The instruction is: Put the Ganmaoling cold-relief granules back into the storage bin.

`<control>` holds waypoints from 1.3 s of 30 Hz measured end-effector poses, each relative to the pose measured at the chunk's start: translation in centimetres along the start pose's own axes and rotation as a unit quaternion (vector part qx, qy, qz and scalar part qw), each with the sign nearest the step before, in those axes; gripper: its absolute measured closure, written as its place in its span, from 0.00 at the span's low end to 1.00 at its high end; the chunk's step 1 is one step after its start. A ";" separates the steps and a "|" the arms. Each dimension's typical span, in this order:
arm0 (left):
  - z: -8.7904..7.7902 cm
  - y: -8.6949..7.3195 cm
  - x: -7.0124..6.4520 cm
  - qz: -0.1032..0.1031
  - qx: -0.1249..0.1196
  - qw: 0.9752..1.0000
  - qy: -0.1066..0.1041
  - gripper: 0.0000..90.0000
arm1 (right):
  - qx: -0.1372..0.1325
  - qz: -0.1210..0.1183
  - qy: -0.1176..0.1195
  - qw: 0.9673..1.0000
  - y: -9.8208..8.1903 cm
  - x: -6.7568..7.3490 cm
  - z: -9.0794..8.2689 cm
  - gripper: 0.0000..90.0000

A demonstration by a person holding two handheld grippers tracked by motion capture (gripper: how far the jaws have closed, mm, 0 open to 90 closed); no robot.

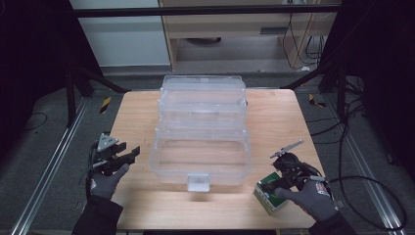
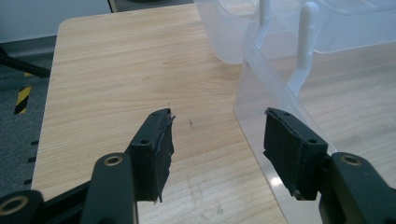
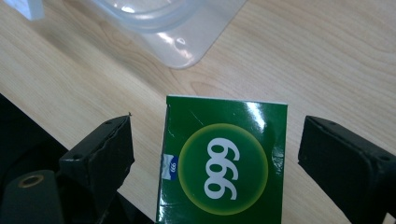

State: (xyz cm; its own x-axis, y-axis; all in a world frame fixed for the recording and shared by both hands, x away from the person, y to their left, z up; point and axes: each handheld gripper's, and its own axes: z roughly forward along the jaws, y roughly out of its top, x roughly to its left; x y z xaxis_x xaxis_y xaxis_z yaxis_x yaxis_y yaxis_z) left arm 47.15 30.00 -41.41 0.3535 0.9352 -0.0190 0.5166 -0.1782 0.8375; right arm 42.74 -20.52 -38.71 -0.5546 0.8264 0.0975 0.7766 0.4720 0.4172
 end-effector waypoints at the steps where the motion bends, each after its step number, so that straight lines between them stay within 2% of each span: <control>1: 0.0 0.0 0.0 0.000 0.000 1.000 0.000 0.46 | 0.003 -0.001 0.000 1.000 0.0 0.0 0.1 0.11; 14: 0.1 -0.1 0.0 0.002 0.003 1.000 0.000 0.46 | 0.043 -0.011 0.005 0.999 -0.3 0.0 1.1 0.09; 25: 0.2 -0.1 -0.1 0.003 0.006 1.000 -0.001 0.46 | 0.056 -0.004 0.003 0.998 -0.7 -0.5 1.9 0.08; 30: 0.3 -0.2 -0.1 0.005 0.008 1.000 -0.001 0.46 | 0.069 -0.013 0.002 0.998 -0.8 -0.7 2.4 0.07; 39: 0.3 -0.2 -0.1 0.006 0.009 1.000 -0.004 0.46 | 0.089 -0.010 0.003 0.996 -0.9 -0.9 3.1 0.09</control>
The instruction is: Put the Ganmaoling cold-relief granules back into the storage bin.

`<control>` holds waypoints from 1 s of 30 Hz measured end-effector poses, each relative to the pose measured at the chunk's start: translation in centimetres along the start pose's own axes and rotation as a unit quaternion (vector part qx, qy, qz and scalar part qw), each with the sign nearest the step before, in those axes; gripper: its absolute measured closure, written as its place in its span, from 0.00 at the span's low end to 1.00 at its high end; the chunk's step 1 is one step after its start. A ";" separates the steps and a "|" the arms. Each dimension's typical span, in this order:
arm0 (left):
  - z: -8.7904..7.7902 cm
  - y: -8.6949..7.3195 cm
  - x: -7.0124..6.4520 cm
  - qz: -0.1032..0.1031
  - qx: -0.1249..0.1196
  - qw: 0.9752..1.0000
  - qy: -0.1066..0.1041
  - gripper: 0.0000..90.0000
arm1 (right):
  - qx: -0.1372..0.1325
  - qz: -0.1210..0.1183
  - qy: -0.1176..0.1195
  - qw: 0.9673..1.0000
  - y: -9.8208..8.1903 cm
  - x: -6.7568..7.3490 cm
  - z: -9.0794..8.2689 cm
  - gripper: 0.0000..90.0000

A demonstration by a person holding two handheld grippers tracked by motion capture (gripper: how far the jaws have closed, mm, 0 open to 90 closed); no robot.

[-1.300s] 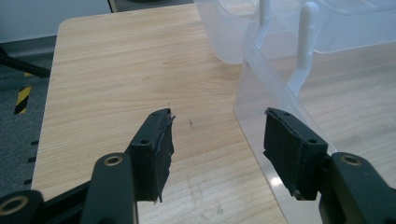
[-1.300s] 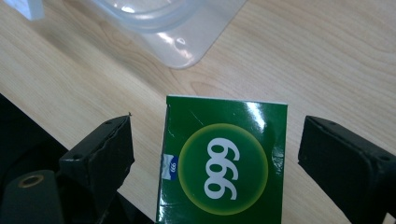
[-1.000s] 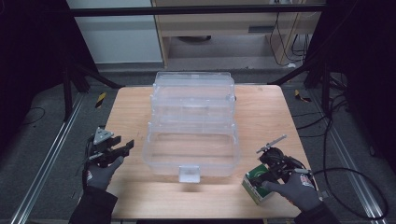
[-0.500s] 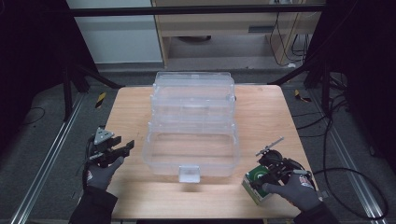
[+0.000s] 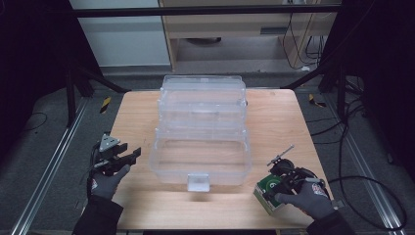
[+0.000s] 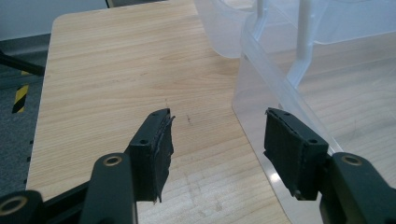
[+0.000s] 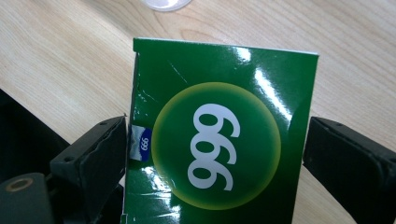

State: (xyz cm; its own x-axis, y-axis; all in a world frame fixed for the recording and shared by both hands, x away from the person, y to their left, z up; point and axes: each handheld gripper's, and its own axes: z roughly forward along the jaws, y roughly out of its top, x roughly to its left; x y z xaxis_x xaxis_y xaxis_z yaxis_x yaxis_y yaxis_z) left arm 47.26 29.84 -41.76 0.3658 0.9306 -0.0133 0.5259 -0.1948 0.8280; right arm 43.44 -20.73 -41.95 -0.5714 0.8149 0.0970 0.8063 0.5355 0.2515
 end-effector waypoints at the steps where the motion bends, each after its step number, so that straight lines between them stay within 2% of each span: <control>1: 0.0 0.0 0.0 0.000 0.000 1.000 0.000 0.46 | 0.001 0.000 0.001 1.000 0.0 0.0 0.0 0.09; 8: 0.1 0.0 -0.1 0.002 0.000 1.000 -0.002 0.46 | 0.010 -0.006 0.002 1.000 0.2 0.0 0.4 0.13; 13: 0.1 0.0 -0.1 0.002 0.000 1.000 -0.002 0.46 | 0.020 0.003 0.002 1.000 0.3 0.1 0.4 0.15; 23: 0.1 0.0 0.0 0.002 0.001 1.000 -0.003 0.46 | 0.042 0.002 -0.004 0.999 0.8 0.2 0.3 0.18; 24: 0.1 0.0 -0.1 0.002 0.001 1.000 -0.003 0.46 | 0.044 0.007 -0.004 0.999 0.8 0.3 0.3 0.18; 30: 0.1 0.0 -0.1 0.003 0.001 1.000 -0.003 0.46 | 0.046 0.001 -0.004 0.999 0.8 0.2 0.2 0.19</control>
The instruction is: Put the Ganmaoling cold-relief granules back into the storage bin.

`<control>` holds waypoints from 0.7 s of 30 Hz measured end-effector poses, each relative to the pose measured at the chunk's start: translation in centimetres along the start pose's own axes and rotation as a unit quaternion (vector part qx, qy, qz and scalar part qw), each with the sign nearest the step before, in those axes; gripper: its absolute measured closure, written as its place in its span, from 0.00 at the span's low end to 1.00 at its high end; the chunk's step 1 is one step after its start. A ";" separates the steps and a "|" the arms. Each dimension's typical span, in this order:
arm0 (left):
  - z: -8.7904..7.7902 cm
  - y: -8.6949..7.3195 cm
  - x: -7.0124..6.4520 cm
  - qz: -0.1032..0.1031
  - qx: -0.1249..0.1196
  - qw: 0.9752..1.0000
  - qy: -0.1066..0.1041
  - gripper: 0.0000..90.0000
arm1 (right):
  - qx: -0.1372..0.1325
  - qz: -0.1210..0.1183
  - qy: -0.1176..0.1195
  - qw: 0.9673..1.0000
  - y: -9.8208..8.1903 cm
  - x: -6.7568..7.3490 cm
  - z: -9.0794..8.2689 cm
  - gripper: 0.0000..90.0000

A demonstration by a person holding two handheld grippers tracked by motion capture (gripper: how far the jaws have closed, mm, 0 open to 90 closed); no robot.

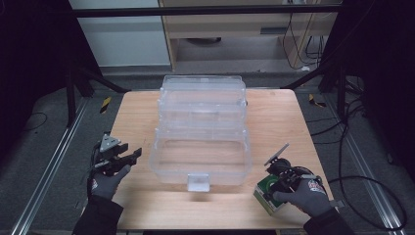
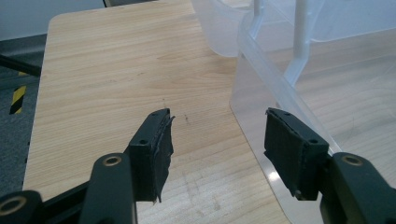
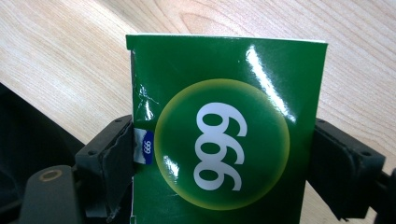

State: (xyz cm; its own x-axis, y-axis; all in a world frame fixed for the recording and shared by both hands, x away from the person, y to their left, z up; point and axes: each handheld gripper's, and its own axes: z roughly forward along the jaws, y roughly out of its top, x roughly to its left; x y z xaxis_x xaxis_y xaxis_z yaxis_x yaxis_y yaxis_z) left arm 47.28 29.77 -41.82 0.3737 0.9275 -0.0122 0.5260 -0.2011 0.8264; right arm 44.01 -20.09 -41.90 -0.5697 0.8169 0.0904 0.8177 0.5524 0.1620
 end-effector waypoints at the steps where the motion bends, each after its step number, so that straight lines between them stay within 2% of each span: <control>1: 0.0 0.0 0.0 0.000 0.000 1.000 0.000 0.46 | -0.001 0.005 0.003 1.000 -0.1 0.1 -0.1 0.19; 5: 0.0 0.0 0.0 -0.001 0.001 1.000 -0.001 0.46 | -0.011 -0.004 0.007 1.000 -0.2 0.0 -0.3 0.19; 10: 0.1 0.0 -0.1 0.002 0.002 1.000 -0.001 0.46 | -0.029 -0.014 0.002 0.999 -0.1 -0.1 -1.4 0.19; 21: 0.1 -0.1 -0.1 0.002 0.003 1.000 -0.001 0.46 | -0.045 -0.010 -0.001 0.999 -0.1 -0.4 -2.9 0.20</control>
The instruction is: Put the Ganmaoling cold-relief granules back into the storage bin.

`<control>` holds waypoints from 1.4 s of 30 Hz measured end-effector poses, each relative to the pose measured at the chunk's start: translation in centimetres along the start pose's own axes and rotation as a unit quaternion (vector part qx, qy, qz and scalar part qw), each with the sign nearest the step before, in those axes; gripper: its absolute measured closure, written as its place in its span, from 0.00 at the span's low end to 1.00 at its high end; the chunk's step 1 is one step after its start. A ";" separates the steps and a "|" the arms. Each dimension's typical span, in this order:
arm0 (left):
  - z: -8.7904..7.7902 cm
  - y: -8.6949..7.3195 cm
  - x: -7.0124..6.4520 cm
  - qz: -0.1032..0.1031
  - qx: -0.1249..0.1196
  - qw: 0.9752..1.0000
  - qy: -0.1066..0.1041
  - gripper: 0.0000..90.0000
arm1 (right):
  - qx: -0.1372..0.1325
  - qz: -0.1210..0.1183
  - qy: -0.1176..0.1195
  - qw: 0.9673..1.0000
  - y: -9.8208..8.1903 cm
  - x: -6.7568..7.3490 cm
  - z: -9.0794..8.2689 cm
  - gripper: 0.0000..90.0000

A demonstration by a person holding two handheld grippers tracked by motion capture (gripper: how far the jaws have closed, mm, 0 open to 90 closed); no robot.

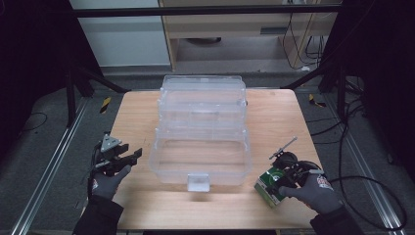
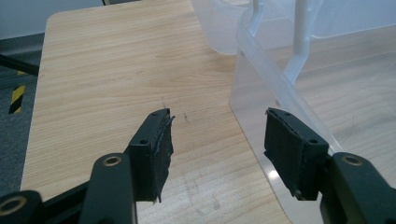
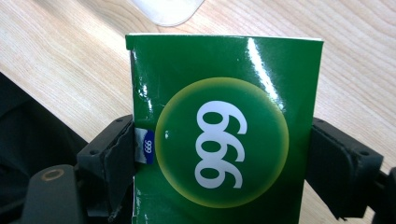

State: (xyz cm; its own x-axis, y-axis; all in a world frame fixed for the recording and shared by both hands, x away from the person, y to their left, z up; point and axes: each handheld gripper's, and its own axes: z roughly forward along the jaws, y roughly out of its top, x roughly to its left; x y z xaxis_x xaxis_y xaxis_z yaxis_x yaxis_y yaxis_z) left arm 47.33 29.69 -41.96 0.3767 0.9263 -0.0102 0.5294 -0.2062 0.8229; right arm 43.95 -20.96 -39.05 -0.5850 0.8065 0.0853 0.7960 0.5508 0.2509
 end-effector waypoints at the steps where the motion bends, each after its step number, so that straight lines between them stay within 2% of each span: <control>1: 0.0 0.0 0.0 0.000 0.000 1.000 0.000 0.46 | 0.000 0.002 0.000 1.000 0.0 -0.1 -0.2 0.20; 12: 0.0 0.0 0.0 0.000 0.000 1.000 0.000 0.46 | -0.017 -0.002 -0.009 1.000 0.2 -0.5 -1.9 0.20; 32: 0.1 0.0 0.0 0.000 0.001 1.000 0.000 0.46 | -0.041 -0.014 -0.028 0.999 1.6 -0.9 -5.7 0.20; 42: 0.1 -0.1 0.0 -0.001 0.001 1.000 0.000 0.46 | -0.060 -0.027 -0.033 0.997 3.3 -0.8 -7.5 0.20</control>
State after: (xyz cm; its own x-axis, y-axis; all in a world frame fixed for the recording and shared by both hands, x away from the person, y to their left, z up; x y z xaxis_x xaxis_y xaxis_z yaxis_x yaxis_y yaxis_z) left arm 47.37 29.73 -42.04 0.3761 0.9265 -0.0110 0.5316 -0.2060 0.8216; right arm 45.87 -21.44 -31.09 -0.6115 0.7912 0.0055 0.7370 0.5670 0.3678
